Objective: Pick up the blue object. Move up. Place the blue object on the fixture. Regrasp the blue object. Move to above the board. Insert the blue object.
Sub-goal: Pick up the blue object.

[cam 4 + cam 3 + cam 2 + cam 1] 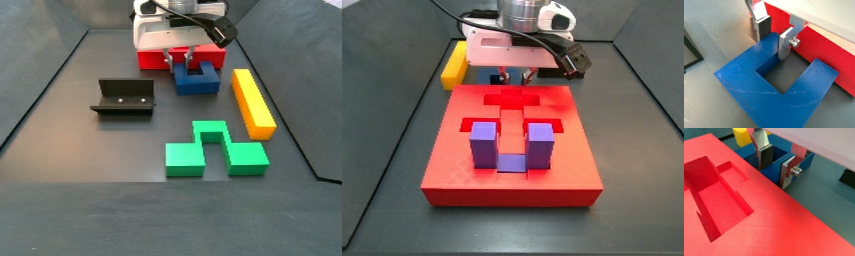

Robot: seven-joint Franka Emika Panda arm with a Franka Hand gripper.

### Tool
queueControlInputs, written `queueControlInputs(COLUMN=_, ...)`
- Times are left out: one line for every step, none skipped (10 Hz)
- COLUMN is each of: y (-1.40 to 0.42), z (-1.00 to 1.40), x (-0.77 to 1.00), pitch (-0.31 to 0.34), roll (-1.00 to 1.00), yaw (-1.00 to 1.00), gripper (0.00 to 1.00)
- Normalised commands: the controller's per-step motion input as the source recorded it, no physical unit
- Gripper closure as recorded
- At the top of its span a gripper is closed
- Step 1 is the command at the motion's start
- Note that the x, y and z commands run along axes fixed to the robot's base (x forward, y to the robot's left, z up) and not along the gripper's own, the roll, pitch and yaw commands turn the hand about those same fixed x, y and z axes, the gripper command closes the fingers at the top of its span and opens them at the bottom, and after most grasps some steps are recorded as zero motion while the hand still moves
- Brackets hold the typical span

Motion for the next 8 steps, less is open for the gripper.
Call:
queueControlInputs(y=0.00, z=0.00, x=0.00, pitch=0.000, roll=0.00, yaw=0.00, gripper=1.00)
queueControlInputs(y=0.00, z=0.00, x=0.00, pitch=0.000, roll=0.00, yaw=0.00, gripper=1.00)
queueControlInputs(y=0.00, z=0.00, x=0.00, pitch=0.000, roll=0.00, yaw=0.00, gripper=1.00)
queueControlInputs(y=0.00, z=0.00, x=0.00, pitch=0.000, roll=0.00, yaw=0.00, gripper=1.00)
queueControlInputs(y=0.00, z=0.00, x=0.00, pitch=0.000, roll=0.00, yaw=0.00, gripper=1.00)
queueControlInputs(y=0.00, z=0.00, x=0.00, pitch=0.000, roll=0.00, yaw=0.00, gripper=1.00)
queueControlInputs(y=0.00, z=0.00, x=0.00, pitch=0.000, roll=0.00, yaw=0.00, gripper=1.00)
queueControlInputs(y=0.00, z=0.00, x=0.00, pitch=0.000, roll=0.00, yaw=0.00, gripper=1.00)
